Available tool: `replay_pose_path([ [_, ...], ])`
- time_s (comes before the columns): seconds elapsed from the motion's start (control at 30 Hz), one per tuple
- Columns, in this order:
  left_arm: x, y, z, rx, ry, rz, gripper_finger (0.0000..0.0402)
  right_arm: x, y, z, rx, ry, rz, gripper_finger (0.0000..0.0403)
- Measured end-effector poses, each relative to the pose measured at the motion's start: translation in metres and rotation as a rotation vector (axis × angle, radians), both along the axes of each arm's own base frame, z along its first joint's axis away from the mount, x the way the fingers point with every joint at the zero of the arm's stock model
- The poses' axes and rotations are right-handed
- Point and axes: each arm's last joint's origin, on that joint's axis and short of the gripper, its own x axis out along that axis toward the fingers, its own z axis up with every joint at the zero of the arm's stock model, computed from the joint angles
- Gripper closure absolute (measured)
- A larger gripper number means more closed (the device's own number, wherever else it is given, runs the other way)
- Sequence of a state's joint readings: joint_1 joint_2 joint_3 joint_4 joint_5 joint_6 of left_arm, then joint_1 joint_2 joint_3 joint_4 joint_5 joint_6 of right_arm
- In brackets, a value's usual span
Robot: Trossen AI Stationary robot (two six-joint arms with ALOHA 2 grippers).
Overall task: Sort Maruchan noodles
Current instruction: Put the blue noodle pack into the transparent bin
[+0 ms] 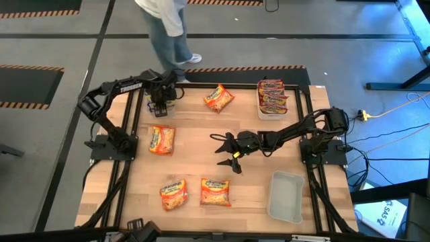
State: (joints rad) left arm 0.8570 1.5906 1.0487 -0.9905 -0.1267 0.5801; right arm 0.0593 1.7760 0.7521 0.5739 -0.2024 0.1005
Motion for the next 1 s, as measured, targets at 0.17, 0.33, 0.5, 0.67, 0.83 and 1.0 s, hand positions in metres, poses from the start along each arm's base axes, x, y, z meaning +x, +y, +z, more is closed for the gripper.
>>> replay_pose_path([
  [0.17,0.005,-0.006,0.028,0.058,0.000,-0.028,0.0218,0.000,0.000,0.000,0.000,0.000,0.000,0.0150],
  [0.33,0.006,-0.013,0.060,0.125,-0.114,-0.033,0.0220,0.000,0.000,0.001,0.000,-0.008,0.000,0.0150],
  [0.5,-0.002,-0.014,0.075,0.188,-0.173,0.040,0.0220,0.000,0.000,0.001,0.008,-0.006,-0.004,0.0150],
  [0.67,-0.005,-0.028,0.101,0.072,-0.532,0.085,0.0220,0.001,0.000,0.001,0.008,-0.014,-0.009,0.0150],
  [0.83,-0.004,-0.053,0.141,-0.139,-0.992,0.060,0.0220,0.002,-0.001,0.003,-0.004,-0.040,-0.039,0.0150],
  [1.0,0.000,-0.081,0.156,-0.231,-1.083,-0.040,0.0220,0.003,-0.001,0.005,0.009,-0.052,-0.044,0.0150],
])
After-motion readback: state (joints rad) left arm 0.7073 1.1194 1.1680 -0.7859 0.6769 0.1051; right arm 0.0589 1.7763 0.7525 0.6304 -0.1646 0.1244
